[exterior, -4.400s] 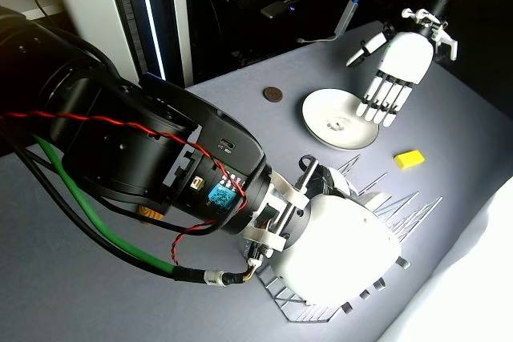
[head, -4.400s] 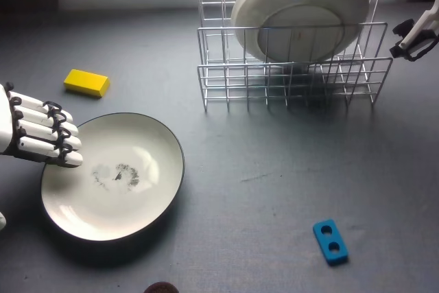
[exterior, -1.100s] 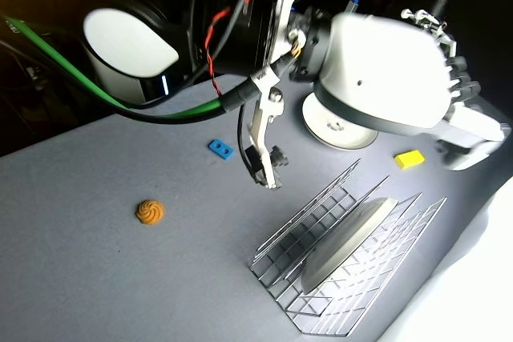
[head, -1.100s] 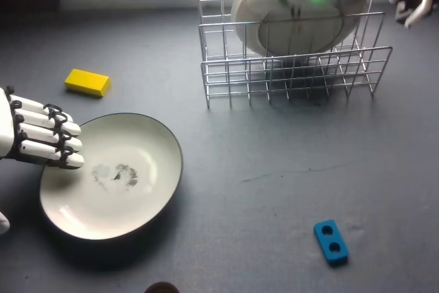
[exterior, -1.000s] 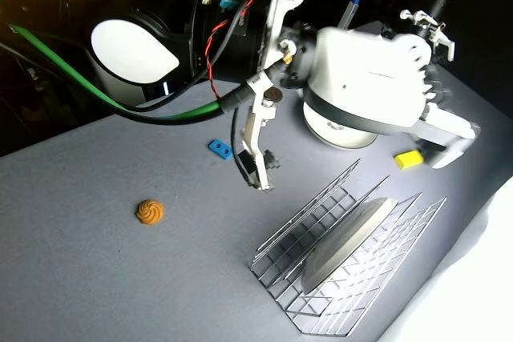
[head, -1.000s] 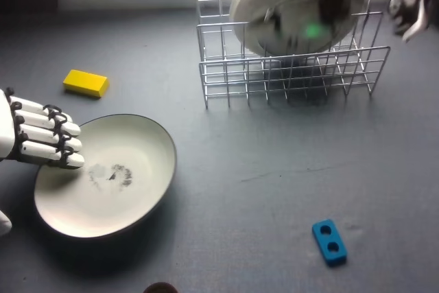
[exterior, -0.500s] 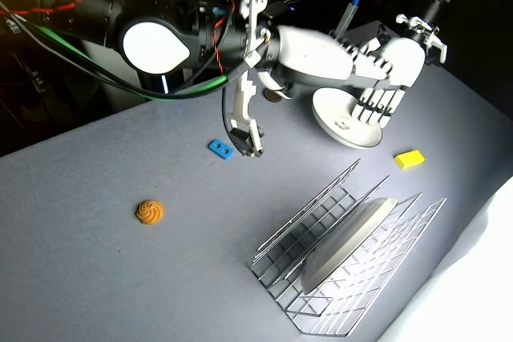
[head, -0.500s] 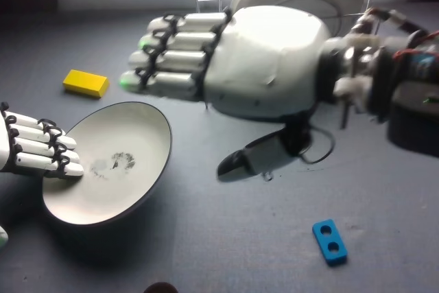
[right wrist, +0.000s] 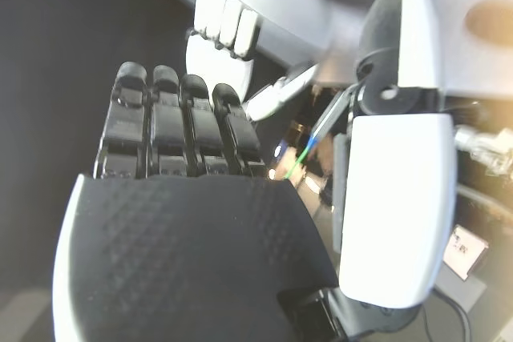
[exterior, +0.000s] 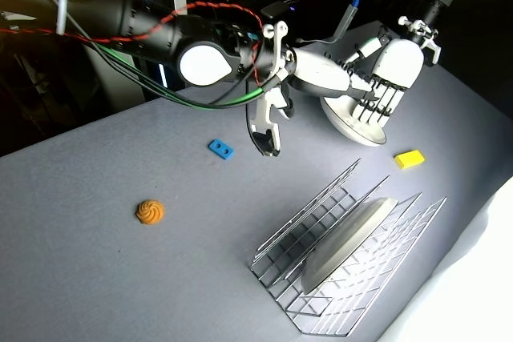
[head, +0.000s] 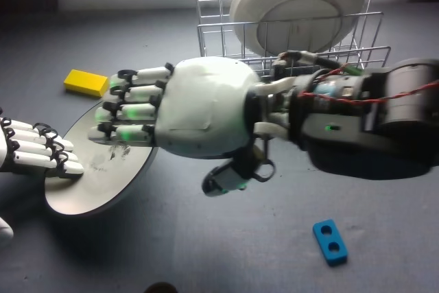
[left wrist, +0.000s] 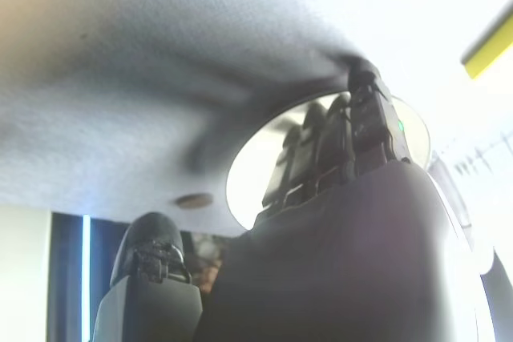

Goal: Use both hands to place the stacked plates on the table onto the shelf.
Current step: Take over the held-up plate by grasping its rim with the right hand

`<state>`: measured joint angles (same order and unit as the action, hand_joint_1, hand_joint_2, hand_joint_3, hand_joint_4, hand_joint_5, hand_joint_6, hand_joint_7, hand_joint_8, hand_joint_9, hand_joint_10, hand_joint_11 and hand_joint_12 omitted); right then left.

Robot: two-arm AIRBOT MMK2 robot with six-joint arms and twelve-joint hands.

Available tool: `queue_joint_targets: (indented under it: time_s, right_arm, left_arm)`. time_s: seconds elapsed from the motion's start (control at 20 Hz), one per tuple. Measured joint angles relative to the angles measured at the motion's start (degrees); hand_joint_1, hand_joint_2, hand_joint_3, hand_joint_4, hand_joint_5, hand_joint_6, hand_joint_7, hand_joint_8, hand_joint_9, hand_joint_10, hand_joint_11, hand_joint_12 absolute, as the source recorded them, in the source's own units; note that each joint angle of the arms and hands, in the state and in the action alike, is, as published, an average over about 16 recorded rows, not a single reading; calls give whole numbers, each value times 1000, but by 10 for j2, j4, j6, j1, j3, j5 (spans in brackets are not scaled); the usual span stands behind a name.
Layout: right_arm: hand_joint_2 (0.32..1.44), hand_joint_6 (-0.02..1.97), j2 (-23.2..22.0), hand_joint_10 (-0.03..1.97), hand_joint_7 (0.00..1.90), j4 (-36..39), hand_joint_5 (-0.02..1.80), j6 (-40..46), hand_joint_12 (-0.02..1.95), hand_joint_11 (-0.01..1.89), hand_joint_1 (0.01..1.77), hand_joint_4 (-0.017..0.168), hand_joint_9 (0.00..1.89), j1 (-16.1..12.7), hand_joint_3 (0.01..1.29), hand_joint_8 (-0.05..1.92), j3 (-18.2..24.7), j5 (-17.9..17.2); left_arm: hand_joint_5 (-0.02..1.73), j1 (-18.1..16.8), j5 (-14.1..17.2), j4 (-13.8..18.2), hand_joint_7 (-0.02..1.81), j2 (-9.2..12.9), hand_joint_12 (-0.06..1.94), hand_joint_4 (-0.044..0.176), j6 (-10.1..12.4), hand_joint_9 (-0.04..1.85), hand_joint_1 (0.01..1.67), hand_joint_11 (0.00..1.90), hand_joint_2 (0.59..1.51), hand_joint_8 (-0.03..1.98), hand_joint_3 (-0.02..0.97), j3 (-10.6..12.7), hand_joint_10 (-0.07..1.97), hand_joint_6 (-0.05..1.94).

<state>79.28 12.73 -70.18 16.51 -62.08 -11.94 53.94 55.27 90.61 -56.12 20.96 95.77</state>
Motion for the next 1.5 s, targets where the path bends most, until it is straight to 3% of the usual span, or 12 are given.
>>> queue_joint_targets:
  time_s: [0.25,0.55,0.85,1.3,1.5]
  right_arm:
    - [898,34,63,24,10,0,21,-15,84,23,1043,5,19,6,15,16,-59,15]
    - [920,34,124,24,12,0,21,-26,150,21,1083,5,15,12,15,17,-121,18]
    - [971,34,158,31,74,0,77,-37,465,18,1143,5,73,18,15,17,-156,14]
    - [1052,69,175,61,509,-7,459,-44,965,312,1258,-1,545,20,15,37,-169,-3]
    - [1045,162,178,228,737,-11,650,-47,1093,532,1286,-4,790,20,15,113,-169,-13]
  left_arm:
    - [-16,10,11,-12,-5,-6,-5,-6,18,-29,13,24,1126,-1,17,12,-57,-22]
    - [-15,13,16,-17,-5,-9,-13,-6,23,-29,13,24,1124,-2,17,18,-57,-12]
    - [-14,13,18,-17,-4,-10,-13,-6,24,-29,14,23,1120,-2,17,20,-57,-9]
    - [-12,13,19,-17,-2,-11,-13,-5,25,-29,14,23,1124,-2,17,21,-58,-11]
    - [-12,12,19,-15,0,-11,-13,-5,25,-29,14,23,1126,-3,17,21,-58,-13]
